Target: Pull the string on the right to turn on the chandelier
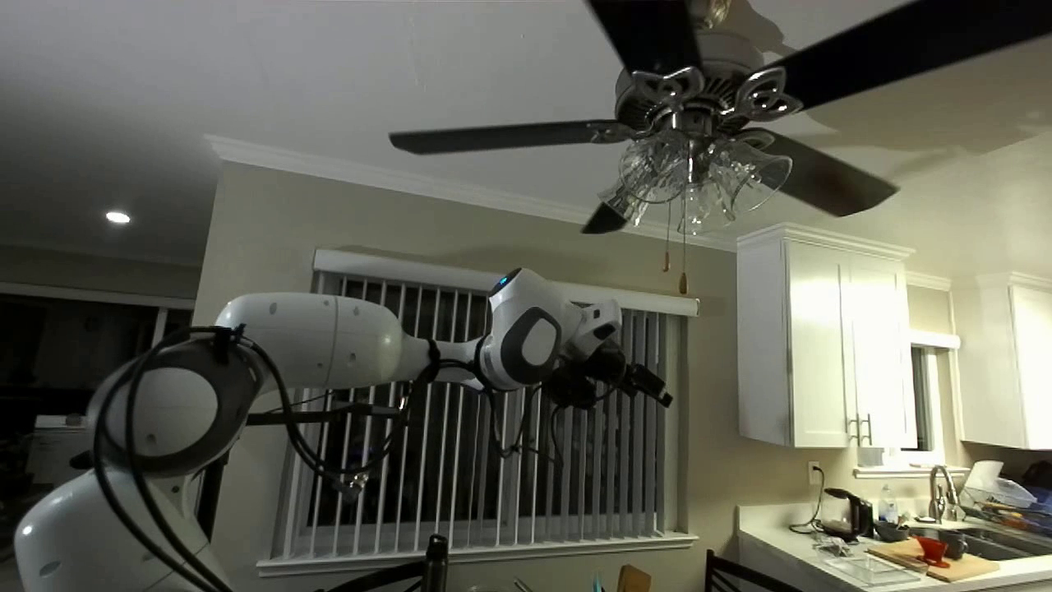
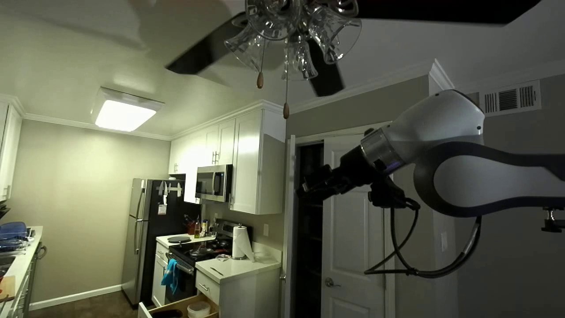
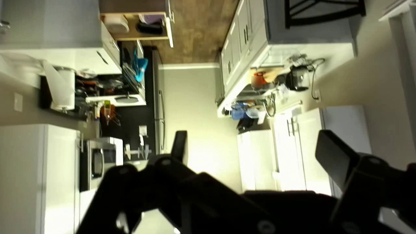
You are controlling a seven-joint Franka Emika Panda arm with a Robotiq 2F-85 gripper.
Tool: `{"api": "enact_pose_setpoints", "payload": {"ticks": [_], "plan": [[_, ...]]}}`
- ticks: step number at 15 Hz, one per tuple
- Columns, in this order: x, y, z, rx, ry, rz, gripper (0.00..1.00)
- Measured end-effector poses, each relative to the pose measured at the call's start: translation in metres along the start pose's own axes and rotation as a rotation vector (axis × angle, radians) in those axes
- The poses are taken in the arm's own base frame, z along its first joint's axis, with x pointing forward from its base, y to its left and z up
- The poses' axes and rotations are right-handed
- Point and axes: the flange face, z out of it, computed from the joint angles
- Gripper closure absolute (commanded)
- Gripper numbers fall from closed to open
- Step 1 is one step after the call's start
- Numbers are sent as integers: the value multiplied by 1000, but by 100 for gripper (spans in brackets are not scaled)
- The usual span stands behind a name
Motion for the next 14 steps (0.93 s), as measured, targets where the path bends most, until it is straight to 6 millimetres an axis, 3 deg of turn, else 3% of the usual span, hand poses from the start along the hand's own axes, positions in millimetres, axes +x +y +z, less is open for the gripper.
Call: {"api": "enact_pose_setpoints", "payload": {"ticks": [6, 14], "plan": [[33, -27, -15, 100, 243, -19, 0], [88, -27, -20, 90, 371, -6, 0]]}}
